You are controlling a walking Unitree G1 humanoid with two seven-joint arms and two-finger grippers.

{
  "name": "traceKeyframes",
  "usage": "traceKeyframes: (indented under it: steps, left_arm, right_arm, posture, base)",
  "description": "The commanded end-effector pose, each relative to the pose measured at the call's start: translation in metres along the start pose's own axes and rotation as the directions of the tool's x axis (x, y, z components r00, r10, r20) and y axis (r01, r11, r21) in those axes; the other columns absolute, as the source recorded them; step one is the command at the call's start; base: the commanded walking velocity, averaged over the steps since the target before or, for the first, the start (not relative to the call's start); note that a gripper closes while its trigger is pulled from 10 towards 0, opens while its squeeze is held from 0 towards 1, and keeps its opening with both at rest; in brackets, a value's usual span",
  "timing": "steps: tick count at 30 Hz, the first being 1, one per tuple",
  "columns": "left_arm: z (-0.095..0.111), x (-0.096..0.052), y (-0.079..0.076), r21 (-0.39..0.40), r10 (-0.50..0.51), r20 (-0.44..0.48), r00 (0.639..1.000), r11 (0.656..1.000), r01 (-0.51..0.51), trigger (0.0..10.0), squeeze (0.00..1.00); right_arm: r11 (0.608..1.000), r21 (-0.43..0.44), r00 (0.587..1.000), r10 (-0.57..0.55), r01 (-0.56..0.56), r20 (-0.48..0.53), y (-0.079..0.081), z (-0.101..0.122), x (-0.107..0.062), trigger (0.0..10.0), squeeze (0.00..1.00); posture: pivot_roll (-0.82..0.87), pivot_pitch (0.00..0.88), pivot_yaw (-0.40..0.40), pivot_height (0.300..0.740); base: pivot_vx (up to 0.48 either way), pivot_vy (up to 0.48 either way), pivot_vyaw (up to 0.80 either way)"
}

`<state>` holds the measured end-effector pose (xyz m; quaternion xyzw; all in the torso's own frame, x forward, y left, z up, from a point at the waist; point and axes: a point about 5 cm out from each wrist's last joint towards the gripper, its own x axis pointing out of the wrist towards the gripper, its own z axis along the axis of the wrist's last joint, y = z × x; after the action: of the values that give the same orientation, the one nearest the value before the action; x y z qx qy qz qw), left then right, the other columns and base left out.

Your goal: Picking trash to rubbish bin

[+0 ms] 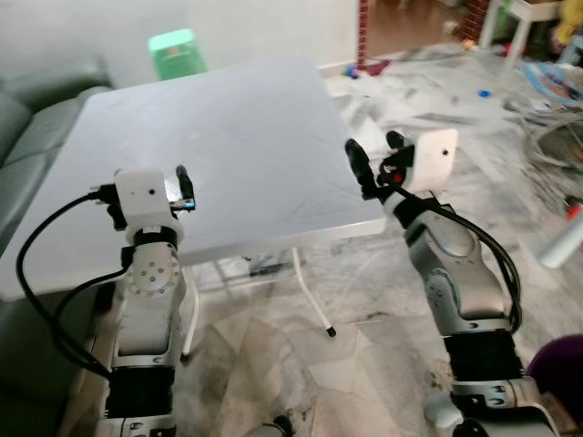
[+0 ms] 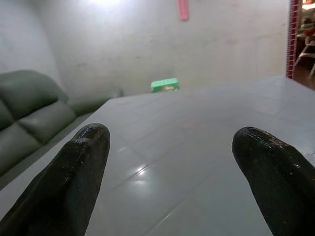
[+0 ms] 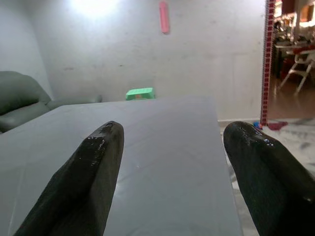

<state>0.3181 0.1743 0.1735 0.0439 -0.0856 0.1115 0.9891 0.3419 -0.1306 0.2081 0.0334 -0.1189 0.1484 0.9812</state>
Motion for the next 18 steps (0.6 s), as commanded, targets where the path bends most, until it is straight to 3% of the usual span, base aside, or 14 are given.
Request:
traceKeyframes:
  steps: [1, 6, 18]
  left_arm:
    - [0.0018, 0.0009, 0.0085, 0.009, 0.021, 0.001, 1.0, 1.0, -0.021, 10.0, 0.0]
    - [0.0011, 0.0006, 0.0095, 0.0, 0.021, -0.003, 1.0, 1.0, -0.021, 10.0, 0.0]
    - [0.0003, 0.0014, 0.009, -0.003, 0.012, -0.01, 1.0, 1.0, -0.012, 10.0, 0.0]
  right_arm:
    - [0.999, 0.022, 0.999, 0.037, -0.037, 0.016, 0.0124, 0.003, 0.0042, 10.0, 0.0]
    - [0.999, 0.026, 0.999, 0.044, -0.045, 0.025, 0.0147, 0.004, 0.0044, 10.0, 0.0]
    - [0.999, 0.021, 0.998, 0.049, -0.05, 0.037, 0.0155, 0.0065, 0.0045, 10.0, 0.0]
  posture:
    - [-0.04, 0.05, 0.073, 0.74]
    - [-0.04, 0.049, 0.073, 0.74]
    - [-0.04, 0.048, 0.068, 0.74]
  base:
    - [0.0, 0.0, 0.0]
    - [0.0, 0.062, 0.0]
    - [0.0, 0.437, 0.0]
